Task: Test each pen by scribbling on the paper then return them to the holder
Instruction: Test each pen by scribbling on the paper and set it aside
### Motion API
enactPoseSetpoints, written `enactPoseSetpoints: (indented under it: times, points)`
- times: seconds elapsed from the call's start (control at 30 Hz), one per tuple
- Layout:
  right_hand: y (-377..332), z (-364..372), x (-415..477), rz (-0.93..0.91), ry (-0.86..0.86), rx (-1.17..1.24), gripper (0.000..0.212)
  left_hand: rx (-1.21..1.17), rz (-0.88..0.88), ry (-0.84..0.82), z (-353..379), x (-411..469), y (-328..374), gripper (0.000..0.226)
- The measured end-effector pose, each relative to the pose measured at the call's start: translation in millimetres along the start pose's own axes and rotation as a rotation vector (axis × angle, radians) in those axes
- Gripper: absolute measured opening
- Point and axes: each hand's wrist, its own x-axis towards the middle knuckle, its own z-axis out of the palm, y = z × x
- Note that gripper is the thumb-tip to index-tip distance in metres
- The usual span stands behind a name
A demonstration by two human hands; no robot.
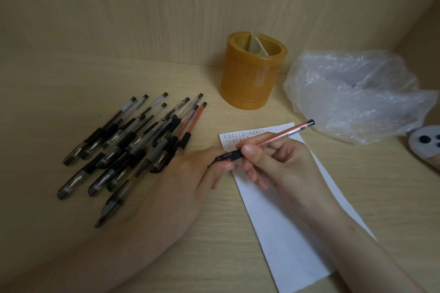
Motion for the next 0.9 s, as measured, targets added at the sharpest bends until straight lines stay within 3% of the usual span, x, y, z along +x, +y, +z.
enactPoseSetpoints:
  times: [0.27, 0.43, 0.6, 0.9]
  points:
    - [-6, 8, 8, 0.061, 0.082, -0.053, 0.035, -0.019, -0.043, -0.020, -6, 7, 8, 0.016]
    - [-31, -16, 45, 0.279, 0.160, 0.096, 0.029, 0.464, -0.096, 0.112, -24, 9, -3, 0.037]
    - [-35, -28, 67, 0.528, 0.095, 0.211, 0.029, 0.645, -0.184, 0.069, -32, 9, -16, 0.033]
    - [-29, -20, 44, 0.463, 0.059, 0.117, 0.032, 0.736, -0.197, 0.072, -28, 5, -22, 0.016]
